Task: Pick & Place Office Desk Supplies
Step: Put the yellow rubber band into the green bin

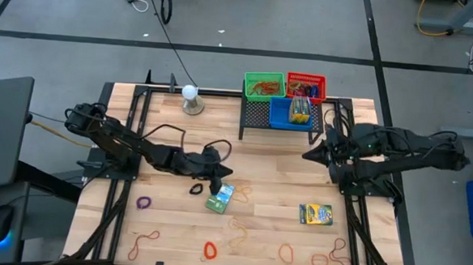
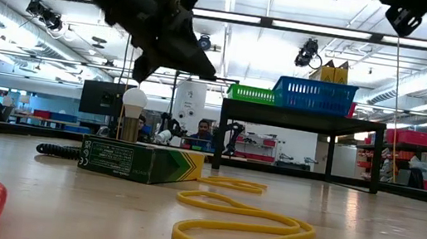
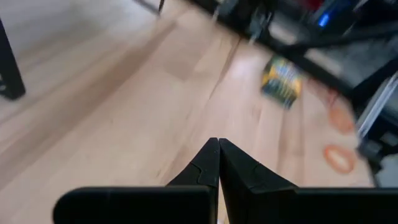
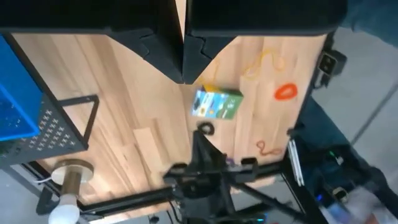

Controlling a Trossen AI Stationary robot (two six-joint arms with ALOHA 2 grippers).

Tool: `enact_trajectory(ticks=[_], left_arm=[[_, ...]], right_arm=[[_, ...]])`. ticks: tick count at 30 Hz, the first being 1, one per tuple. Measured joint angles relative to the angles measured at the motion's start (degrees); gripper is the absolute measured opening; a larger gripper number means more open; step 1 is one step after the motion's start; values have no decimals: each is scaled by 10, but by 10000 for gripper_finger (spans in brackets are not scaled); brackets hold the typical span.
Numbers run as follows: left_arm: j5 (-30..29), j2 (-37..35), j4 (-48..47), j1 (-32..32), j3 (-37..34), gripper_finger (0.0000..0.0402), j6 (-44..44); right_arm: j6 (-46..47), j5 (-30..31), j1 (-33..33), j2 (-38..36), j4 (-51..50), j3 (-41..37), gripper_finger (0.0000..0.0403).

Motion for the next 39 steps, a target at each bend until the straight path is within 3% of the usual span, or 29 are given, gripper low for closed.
enact_trajectory(ticks=[5, 9, 16, 22, 29, 39], left_arm=[[0, 20, -198, -9, 101, 9, -2], [46, 66, -285, -3, 183, 14, 13], [73, 189, -445, -3, 336, 65, 86], [105, 286, -481, 1, 439, 115, 124], [112, 351, -555, 8, 521, 157, 135], [101, 357, -611, 8, 532, 171, 121]], right_arm=[[2, 59, 46, 0, -32, 0, 9], [15, 85, 62, 0, -30, 0, 9], [15, 90, 66, 0, -27, 0, 9], [17, 89, 66, 0, -27, 0, 9], [17, 89, 66, 0, -27, 0, 9], [17, 86, 66, 0, -27, 0, 9]])
